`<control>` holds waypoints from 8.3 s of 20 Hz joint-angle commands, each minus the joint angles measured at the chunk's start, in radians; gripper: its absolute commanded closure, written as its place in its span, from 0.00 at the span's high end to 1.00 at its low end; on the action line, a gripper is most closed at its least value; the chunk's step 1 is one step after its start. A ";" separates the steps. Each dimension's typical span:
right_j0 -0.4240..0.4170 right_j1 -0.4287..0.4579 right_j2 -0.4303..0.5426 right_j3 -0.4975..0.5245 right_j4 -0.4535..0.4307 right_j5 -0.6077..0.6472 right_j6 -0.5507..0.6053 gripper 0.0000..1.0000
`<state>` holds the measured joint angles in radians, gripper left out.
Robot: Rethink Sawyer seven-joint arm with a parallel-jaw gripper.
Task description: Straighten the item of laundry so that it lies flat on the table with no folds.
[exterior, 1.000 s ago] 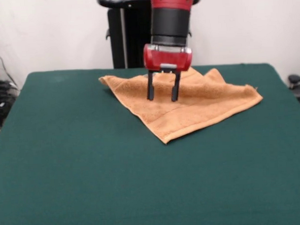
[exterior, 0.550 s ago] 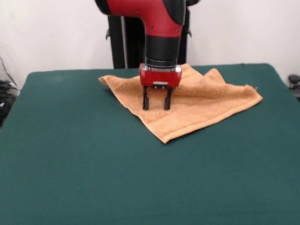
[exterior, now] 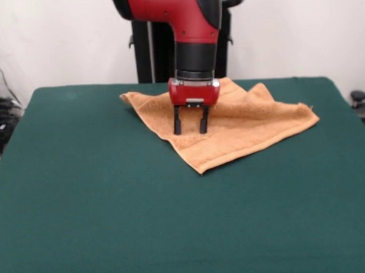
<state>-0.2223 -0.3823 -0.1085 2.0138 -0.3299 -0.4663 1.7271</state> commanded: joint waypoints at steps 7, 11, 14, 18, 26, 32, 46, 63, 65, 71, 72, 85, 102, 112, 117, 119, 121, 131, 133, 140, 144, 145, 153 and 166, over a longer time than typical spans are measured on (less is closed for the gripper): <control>-0.013 0.493 0.085 -0.299 0.010 -0.734 0.173 1.00; -0.015 0.507 0.088 -0.317 0.002 -0.740 0.180 1.00; -0.018 0.516 0.091 -0.333 -0.001 -0.738 0.184 1.00; -0.027 0.547 0.101 -0.375 -0.022 -0.760 0.199 1.00; -0.068 0.506 0.176 -0.439 -0.110 -0.163 0.190 1.00; -0.131 0.488 0.270 -0.466 -0.077 0.316 0.047 1.00; -0.280 0.547 0.440 -0.545 -0.374 0.314 0.114 1.00; -0.089 0.450 0.255 -0.467 -0.038 0.429 0.085 1.00; -0.063 0.448 0.229 -0.466 -0.018 0.394 0.085 1.00; -0.066 0.438 0.232 -0.447 0.024 0.442 0.098 1.00; -0.061 0.433 0.227 -0.441 0.035 0.448 0.101 1.00; 0.073 0.183 0.108 -0.261 0.205 0.704 0.121 1.00; 0.087 -0.096 0.105 -0.038 0.217 0.740 0.163 1.00; 0.080 -0.113 0.120 -0.007 0.227 0.717 0.175 1.00; 0.090 -0.117 0.124 -0.005 0.250 0.688 0.199 1.00; 0.100 -0.105 0.115 -0.012 0.256 0.664 0.207 1.00; 0.115 -0.098 0.105 -0.029 0.258 0.651 0.208 1.00; 0.135 -0.089 0.092 -0.107 0.271 0.641 0.195 1.00; 0.136 -0.077 0.093 -0.127 0.277 0.639 0.193 1.00; 0.160 -0.025 0.073 -0.211 0.301 0.678 0.178 1.00; 0.164 0.025 0.074 -0.302 0.316 0.745 0.146 1.00; 0.166 0.035 0.073 -0.322 0.319 0.760 0.140 1.00; 0.174 0.131 0.070 -0.509 0.320 0.888 0.116 1.00; 0.175 0.188 0.077 -0.517 0.245 0.708 0.190 0.00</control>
<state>-0.0747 -0.3672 -0.0978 1.6056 -0.0758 0.5625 1.7273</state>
